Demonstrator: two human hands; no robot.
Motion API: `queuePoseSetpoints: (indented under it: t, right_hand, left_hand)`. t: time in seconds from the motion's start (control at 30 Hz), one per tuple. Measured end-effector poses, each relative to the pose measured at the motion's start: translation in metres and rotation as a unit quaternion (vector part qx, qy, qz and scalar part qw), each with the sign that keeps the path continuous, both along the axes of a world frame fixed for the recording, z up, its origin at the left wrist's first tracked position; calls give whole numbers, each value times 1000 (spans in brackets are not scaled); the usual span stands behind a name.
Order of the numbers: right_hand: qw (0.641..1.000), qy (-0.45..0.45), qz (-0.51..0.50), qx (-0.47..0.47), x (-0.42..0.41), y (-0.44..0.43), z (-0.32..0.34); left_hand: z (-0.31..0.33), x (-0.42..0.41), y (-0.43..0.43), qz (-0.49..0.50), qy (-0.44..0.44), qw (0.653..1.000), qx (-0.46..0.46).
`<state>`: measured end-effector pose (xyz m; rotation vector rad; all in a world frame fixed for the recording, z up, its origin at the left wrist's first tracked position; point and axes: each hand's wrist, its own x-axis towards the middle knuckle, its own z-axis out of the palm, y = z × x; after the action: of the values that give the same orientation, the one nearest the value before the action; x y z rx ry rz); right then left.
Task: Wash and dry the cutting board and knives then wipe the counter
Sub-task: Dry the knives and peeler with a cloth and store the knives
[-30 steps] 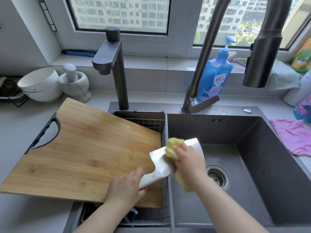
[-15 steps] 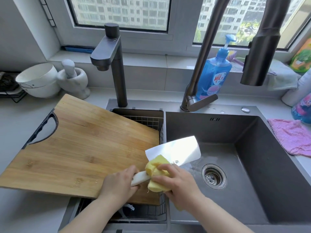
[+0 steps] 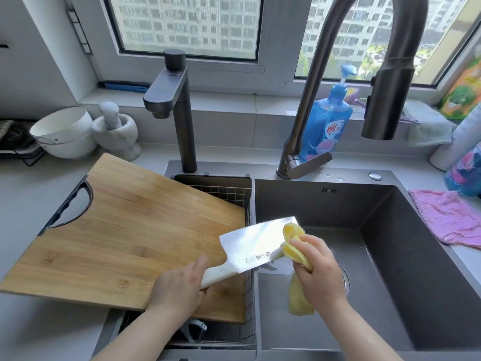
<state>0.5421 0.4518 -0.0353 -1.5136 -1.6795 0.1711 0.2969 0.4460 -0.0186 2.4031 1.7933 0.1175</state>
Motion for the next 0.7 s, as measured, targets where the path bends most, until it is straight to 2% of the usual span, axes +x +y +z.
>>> queuePoseSetpoints:
  t: [0.1,0.17,0.23,0.27,0.37,0.47,0.57,0.7]
  right_hand:
    - [996,78,-25,32,-3,2,19]
    - [990,108,-49,75,-4,4,33]
    - [982,142,-67,106,-4,5,47]
    - [978,157,-74,117,-4,6,53]
    - [973,179,-87,118,-3,9,63]
    - [984,144,-65,75,-4,14,61]
    - [995,92,-27,-12,-9,17,57]
    - [992,39,0,-120,-16,15,46]
  left_hand:
    - [4,-7,3,-10,-30,999,26]
    - [24,-2,0,-9,-53,998,13]
    - [37,0,0,39,-119,992,20]
    - [43,-1,1,58,-178,982,-10]
    - [49,-1,3,92,-356,922,-125]
    - [51,2,-2,123,-473,842,-229]
    - [45,7,-7,158,-523,776,-314]
    - [29,8,-16,208,-546,718,-378]
